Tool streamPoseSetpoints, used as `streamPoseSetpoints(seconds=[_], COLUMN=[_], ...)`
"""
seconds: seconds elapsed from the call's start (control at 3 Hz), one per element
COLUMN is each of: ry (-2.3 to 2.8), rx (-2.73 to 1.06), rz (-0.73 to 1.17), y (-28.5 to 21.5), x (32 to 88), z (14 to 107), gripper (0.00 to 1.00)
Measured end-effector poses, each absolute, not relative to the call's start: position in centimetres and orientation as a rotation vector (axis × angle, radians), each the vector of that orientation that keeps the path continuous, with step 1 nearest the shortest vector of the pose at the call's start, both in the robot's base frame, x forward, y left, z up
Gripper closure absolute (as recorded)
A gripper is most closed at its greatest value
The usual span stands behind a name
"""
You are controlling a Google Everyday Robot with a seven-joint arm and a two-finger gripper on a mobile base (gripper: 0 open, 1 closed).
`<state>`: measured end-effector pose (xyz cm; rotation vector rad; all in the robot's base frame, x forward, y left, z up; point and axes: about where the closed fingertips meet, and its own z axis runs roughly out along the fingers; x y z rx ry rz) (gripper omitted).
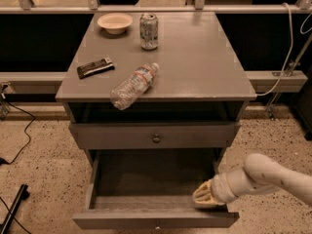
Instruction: Open middle drawer
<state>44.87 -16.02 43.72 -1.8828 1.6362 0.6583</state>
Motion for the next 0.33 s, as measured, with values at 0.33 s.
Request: streamPoseSetpoints(seconds=[0.33], ry=[1.608], rx=[-1.792], rz=[0.62], y=[-18.26], x=[43.63], z=[48.29], gripper=[1.0])
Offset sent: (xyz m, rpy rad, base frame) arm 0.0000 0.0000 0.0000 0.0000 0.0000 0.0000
